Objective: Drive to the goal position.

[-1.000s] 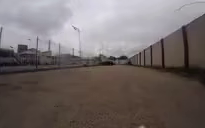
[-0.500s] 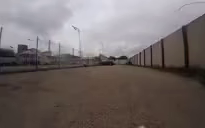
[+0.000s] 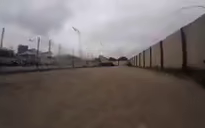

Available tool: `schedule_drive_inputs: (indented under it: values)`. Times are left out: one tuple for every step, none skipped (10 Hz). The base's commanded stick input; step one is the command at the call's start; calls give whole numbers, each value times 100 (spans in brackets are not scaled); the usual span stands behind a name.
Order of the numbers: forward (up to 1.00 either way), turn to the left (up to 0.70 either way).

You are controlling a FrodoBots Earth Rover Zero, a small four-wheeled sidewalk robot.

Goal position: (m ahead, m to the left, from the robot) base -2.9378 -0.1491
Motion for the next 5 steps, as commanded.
schedule_drive_inputs:
  values:
    - [-100, 0]
    - [-100, 0]
    - [-100, 0]
    - [-100, 0]
    - [-100, 0]
